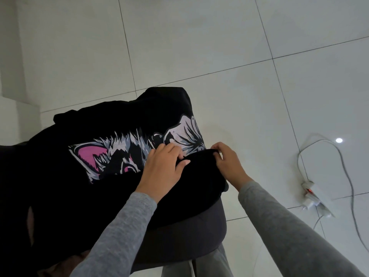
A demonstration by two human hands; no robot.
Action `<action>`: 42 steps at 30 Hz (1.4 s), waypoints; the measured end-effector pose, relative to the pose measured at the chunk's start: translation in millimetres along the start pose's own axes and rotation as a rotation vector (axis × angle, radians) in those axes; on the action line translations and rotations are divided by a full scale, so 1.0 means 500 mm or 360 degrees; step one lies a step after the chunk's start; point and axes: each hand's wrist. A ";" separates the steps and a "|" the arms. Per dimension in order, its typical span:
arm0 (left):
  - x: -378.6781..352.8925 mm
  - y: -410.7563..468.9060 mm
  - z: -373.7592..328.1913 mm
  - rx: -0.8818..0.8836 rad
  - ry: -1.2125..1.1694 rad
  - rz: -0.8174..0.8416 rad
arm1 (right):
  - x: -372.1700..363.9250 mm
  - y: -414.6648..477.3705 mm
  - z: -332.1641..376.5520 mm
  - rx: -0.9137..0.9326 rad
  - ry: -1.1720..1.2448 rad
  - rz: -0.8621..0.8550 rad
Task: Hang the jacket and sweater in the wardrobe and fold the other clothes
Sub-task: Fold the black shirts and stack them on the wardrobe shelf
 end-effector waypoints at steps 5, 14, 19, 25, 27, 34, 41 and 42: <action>-0.005 0.007 -0.002 -0.0017 -0.0004 -0.0036 | 0.009 0.013 0.021 0.0173 -0.0245 -0.0123; 0.007 0.000 0.004 0.0032 0.0019 -0.0110 | 0.002 0.010 0.045 0.0000 -0.0311 -0.0077; 0.059 0.000 0.061 0.0398 0.0079 -0.0518 | -0.002 -0.002 0.154 0.0398 0.0108 -0.0182; 0.112 0.096 0.172 0.0375 0.0037 -0.0331 | -0.050 0.061 0.302 0.0757 -0.0030 -0.0021; 0.111 0.132 0.196 0.0260 0.0059 -0.0111 | -0.071 0.087 0.338 0.0762 -0.0192 0.0063; 0.104 0.241 0.244 0.0469 -0.0148 0.0578 | -0.138 0.157 0.436 0.0585 -0.0712 0.0387; 0.110 0.310 0.264 0.0546 -0.0418 0.0640 | -0.136 0.198 0.472 0.0670 -0.0791 0.0226; 0.113 0.310 0.269 0.0497 -0.0432 0.0555 | -0.131 0.200 0.471 0.0721 -0.0837 0.0200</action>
Point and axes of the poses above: each hand's wrist, its own y-axis towards the middle knuckle, its own x-axis out of the back of the hand, z = x × y, and after that the axes turned 15 degrees about -z, right-handed
